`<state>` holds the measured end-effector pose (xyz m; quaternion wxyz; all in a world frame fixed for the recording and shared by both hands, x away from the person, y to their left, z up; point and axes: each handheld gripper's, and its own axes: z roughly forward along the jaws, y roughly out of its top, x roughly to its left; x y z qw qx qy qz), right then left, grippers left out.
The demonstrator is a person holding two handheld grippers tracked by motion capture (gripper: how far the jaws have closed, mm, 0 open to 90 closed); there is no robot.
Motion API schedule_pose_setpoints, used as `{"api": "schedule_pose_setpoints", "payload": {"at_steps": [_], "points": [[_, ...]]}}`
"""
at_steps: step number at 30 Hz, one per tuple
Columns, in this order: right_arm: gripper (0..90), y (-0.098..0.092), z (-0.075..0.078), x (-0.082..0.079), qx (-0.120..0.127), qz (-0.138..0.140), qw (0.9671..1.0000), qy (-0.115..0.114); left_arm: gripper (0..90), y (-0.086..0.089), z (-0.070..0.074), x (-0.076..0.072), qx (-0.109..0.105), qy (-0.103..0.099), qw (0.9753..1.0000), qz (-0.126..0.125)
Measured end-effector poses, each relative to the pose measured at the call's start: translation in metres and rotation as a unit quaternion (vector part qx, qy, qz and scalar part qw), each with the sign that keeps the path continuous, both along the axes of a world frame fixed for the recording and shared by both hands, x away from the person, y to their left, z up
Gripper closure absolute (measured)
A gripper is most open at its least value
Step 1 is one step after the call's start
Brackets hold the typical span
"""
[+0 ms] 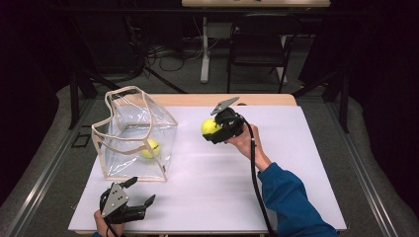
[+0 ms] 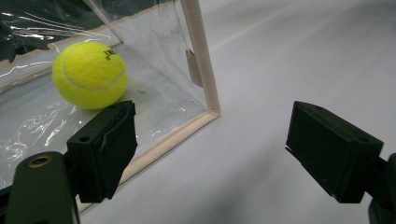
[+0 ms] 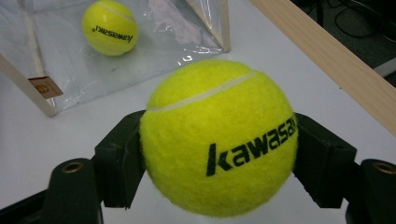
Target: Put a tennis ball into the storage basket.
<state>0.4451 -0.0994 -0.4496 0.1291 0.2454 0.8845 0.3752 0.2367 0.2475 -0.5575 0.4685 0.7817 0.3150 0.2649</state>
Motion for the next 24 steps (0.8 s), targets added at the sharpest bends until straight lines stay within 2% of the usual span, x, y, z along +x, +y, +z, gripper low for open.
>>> {"api": "schedule_pose_setpoints", "payload": {"at_steps": [24], "points": [[25.7, 0.012, 0.021, -0.001, 0.021, 0.014, 0.9996, -0.013, 16.1, 0.000, 0.000, 0.000, -0.002, -0.002, 1.0000, 0.001]]}}
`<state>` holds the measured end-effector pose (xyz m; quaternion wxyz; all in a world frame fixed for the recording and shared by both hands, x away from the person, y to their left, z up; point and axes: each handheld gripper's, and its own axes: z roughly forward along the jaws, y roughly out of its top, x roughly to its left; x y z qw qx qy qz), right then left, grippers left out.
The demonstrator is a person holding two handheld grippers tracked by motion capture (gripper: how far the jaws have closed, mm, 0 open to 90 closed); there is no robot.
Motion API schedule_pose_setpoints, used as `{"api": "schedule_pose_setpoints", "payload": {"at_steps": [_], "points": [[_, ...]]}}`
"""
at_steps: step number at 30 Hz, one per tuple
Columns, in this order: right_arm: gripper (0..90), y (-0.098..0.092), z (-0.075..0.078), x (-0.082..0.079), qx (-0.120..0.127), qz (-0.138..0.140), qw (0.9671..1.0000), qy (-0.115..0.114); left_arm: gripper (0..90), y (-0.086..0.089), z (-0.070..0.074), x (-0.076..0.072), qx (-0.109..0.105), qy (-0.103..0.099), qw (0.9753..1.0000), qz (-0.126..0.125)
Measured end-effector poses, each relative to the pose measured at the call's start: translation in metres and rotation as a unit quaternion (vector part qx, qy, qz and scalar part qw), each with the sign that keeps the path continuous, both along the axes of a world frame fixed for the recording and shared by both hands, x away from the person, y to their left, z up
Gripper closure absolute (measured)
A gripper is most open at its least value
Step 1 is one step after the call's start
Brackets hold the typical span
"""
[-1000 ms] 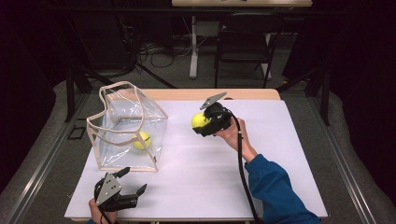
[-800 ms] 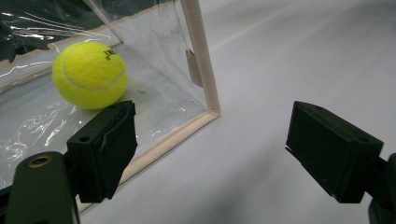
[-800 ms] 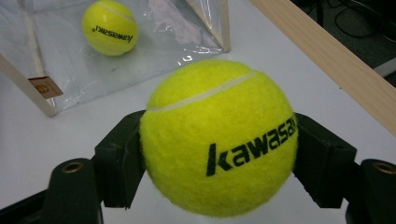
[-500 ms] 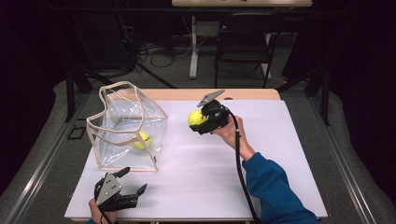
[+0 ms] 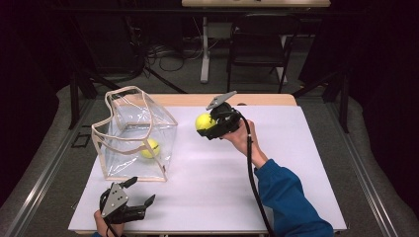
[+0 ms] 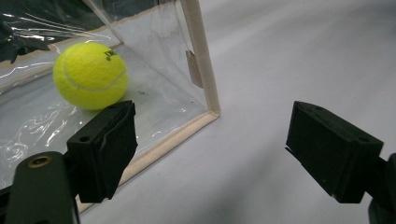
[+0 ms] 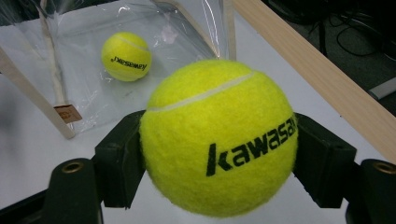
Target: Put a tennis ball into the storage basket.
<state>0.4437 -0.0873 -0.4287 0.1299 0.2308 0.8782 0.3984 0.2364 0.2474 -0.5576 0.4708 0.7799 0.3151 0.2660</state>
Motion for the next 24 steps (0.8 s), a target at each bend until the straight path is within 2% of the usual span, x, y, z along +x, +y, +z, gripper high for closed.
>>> {"api": "schedule_pose_setpoints", "payload": {"at_steps": [24], "points": [[25.8, 0.011, 0.013, 0.000, -0.003, 0.010, 0.9999, -0.008, 16.1, -0.001, 0.000, 0.000, 0.001, 0.001, 1.0000, -0.002]]}}
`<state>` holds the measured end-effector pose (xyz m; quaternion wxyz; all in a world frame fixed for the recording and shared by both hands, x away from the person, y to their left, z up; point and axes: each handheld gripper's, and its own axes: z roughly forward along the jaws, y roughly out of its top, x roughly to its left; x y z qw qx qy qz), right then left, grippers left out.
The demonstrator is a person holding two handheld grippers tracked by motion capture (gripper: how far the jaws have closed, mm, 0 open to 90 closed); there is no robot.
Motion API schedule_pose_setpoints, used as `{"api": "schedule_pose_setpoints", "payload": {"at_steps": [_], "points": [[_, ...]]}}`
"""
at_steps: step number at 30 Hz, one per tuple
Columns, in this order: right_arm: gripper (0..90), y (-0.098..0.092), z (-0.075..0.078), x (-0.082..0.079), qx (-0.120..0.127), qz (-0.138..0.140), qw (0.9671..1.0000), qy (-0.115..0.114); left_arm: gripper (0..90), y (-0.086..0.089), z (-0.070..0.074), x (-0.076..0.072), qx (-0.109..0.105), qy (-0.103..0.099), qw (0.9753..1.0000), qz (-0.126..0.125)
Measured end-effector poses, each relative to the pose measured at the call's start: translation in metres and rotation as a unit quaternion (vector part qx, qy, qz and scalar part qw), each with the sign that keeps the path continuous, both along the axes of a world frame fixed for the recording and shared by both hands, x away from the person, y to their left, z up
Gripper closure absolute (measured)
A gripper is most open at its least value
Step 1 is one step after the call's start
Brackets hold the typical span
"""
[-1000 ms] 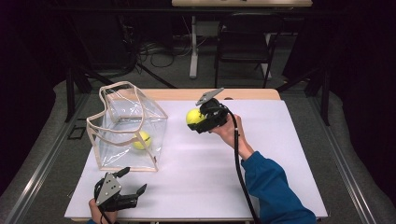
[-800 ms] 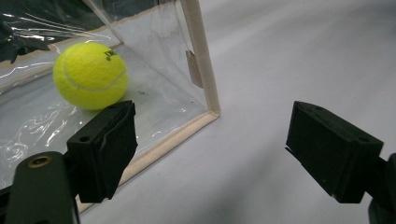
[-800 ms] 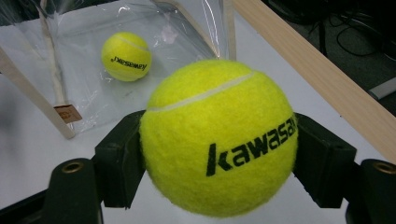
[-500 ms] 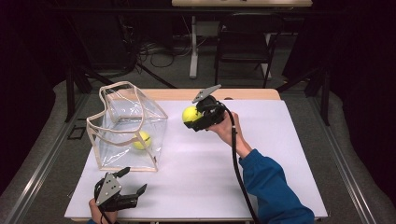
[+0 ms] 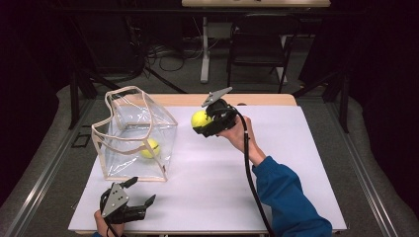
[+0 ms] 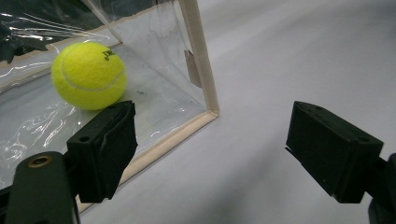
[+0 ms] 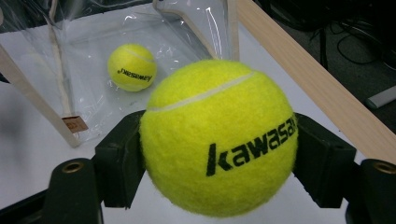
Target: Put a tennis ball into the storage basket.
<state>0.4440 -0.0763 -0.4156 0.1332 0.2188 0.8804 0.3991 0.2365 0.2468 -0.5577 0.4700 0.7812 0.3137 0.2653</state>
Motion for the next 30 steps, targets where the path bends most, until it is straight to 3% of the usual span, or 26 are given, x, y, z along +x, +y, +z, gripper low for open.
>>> {"api": "schedule_pose_setpoints", "payload": {"at_steps": [30], "points": [[25.8, 0.018, 0.020, 0.004, 0.010, 0.018, 0.9996, -0.018, 16.1, 0.001, 0.000, 0.000, -0.002, -0.002, 1.0000, -0.001]]}}
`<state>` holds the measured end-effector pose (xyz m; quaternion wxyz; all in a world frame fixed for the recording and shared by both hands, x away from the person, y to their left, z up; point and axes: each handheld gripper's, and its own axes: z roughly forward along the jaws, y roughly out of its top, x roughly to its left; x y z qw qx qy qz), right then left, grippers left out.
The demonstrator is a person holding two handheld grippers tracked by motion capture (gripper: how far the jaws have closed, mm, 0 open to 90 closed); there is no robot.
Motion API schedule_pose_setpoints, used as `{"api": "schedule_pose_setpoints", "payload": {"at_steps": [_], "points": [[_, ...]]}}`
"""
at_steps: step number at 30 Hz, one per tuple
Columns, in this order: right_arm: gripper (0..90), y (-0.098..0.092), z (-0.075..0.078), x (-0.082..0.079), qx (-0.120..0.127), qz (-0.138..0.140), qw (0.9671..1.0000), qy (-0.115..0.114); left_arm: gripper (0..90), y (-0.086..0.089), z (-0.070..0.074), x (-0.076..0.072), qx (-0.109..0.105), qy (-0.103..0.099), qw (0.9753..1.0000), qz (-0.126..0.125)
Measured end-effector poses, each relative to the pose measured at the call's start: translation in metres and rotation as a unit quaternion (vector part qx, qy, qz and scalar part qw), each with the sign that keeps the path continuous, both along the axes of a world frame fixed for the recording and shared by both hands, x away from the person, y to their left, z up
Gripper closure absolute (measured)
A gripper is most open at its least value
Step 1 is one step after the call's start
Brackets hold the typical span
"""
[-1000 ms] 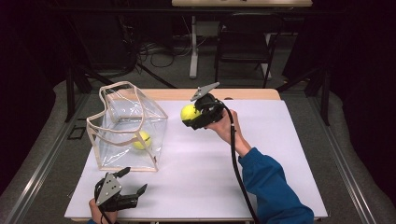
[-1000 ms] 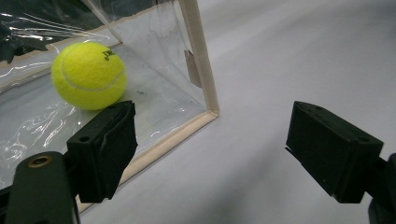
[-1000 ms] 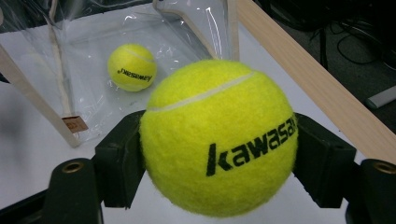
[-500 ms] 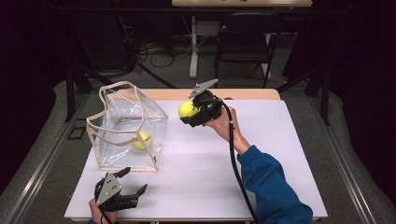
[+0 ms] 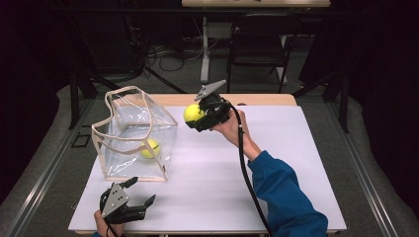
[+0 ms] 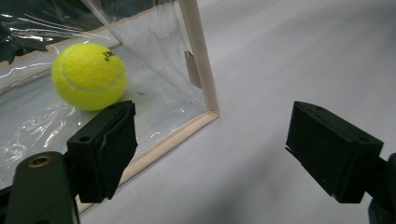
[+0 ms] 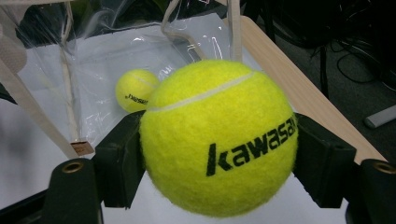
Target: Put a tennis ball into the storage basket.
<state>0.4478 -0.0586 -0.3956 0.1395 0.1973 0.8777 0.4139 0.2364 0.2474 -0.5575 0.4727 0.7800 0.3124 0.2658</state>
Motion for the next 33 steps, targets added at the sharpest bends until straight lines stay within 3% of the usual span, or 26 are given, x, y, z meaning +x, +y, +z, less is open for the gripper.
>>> {"api": "schedule_pose_setpoints", "payload": {"at_steps": [33], "points": [[25.8, 0.026, 0.010, 0.007, 0.012, 0.019, 0.9997, -0.005, 16.1, 0.000, 0.000, 0.000, -0.001, 0.002, 1.0000, 0.000]]}}
